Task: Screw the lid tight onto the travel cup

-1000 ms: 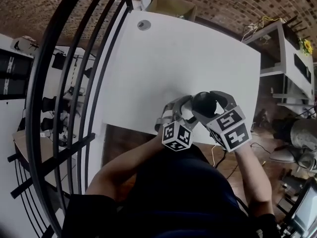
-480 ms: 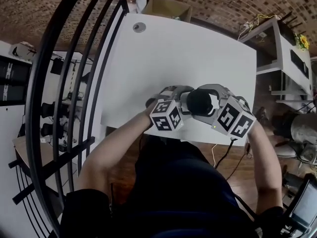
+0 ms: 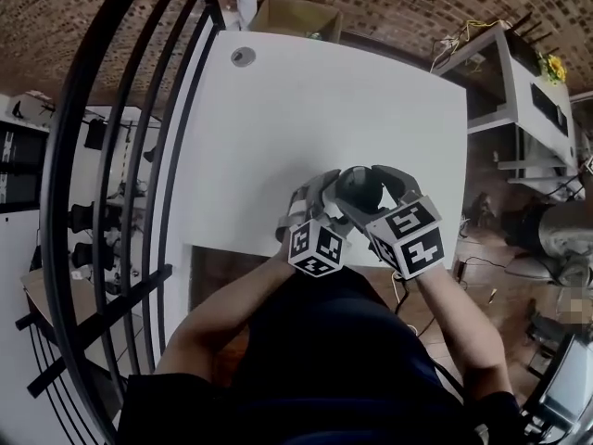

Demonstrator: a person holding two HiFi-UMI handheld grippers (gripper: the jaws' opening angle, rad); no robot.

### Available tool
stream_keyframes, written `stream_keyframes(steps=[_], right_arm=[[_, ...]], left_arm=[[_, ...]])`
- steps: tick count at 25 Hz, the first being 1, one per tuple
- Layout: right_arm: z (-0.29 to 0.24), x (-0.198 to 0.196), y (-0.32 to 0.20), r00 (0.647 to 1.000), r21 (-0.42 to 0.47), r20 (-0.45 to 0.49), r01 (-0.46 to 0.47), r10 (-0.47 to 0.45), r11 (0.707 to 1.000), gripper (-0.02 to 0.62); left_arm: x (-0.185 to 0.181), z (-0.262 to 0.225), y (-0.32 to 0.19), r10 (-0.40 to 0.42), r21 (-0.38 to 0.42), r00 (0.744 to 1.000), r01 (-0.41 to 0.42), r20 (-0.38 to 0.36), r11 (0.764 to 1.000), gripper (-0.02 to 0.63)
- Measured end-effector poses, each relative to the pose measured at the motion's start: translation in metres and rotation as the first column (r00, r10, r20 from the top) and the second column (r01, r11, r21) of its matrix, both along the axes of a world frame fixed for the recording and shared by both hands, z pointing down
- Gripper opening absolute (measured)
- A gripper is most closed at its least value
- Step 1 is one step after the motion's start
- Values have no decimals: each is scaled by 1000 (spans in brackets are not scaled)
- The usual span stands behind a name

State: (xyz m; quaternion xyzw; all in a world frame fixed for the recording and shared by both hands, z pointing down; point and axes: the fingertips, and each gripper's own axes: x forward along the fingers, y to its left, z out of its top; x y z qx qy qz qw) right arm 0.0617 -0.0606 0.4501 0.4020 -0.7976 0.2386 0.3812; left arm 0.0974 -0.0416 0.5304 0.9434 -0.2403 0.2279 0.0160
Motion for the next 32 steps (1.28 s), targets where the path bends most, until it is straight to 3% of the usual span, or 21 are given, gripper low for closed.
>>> stream_keyframes(steps=[2, 4, 5, 7, 9, 10, 11, 12, 13, 14, 15, 17, 18, 19, 21, 23, 28, 30, 32], right_arm=[[1, -2, 2, 993, -35, -18, 117, -118, 992, 353], [1, -10, 6, 947, -54, -57, 313, -315, 948, 353], [0, -15, 10, 899, -57, -85, 426, -429, 903, 353], [-2, -21, 19, 761, -80, -150, 628, -632, 774, 353], [-1, -21, 26, 625, -128, -195, 748, -756, 652, 353], [0, -21, 27, 584, -152, -205, 774, -785, 615, 353], [1, -21, 26, 568, -169, -209, 781, -796, 601, 354], [2, -22, 25, 574, -179, -207, 774, -792, 607, 354], [2, -23, 23, 601, -183, -204, 752, -773, 633, 353], [2, -22, 21, 652, -182, -197, 709, -732, 681, 353], [2, -21, 18, 725, -179, -187, 638, -662, 749, 354], [0, -18, 11, 883, -164, -152, 421, -444, 892, 354], [-2, -17, 7, 940, -151, -129, 298, -317, 943, 356], [-2, -16, 3, 974, -138, -104, 185, -200, 973, 357], [1, -11, -1, 998, -124, -53, 25, -31, 992, 357], [3, -5, -4, 998, -139, 0, -59, 59, 988, 351], [-4, 0, -3, 998, -145, 18, -49, 52, 988, 391], [-19, 7, -7, 996, -71, 50, -77, 80, 995, 394], [-42, 24, -18, 980, 45, 118, -165, 159, 985, 379]], left_arm=[[0, 1, 0, 20, -1, 1000, -20, 3, 1000, 395], [-1, 1, 1, 41, -5, 999, -41, 7, 999, 396], [-1, 2, 2, 50, -7, 999, -50, 9, 999, 394], [-2, 2, 4, 64, -13, 998, -64, 12, 998, 394], [-3, 3, 5, 73, -16, 997, -73, 16, 997, 391], [-3, 3, 5, 74, -18, 997, -74, 18, 997, 389], [-4, 4, 5, 74, -21, 997, -73, 19, 997, 387], [-4, 4, 4, 72, -24, 997, -71, 19, 997, 387], [-5, 4, 4, 69, -26, 997, -68, 18, 997, 387], [-5, 4, 4, 65, -28, 998, -64, 17, 998, 387], [-4, 4, 4, 61, -28, 998, -61, 16, 998, 387], [-4, 3, 4, 54, -27, 998, -54, 15, 998, 385], [-5, 3, 3, 49, -27, 999, -49, 14, 998, 385], [-6, 3, 3, 45, -29, 999, -44, 13, 999, 383], [-8, 4, 3, 39, -34, 999, -39, 10, 999, 383], [-7, 5, 4, 40, -38, 999, -40, 11, 998, 383], [-6, 4, 3, 43, -32, 999, -43, 22, 999, 385], [-7, 4, 3, 40, -32, 999, -39, 26, 999, 387], [-10, 3, 4, 38, -56, 999, -37, 27, 998, 387]])
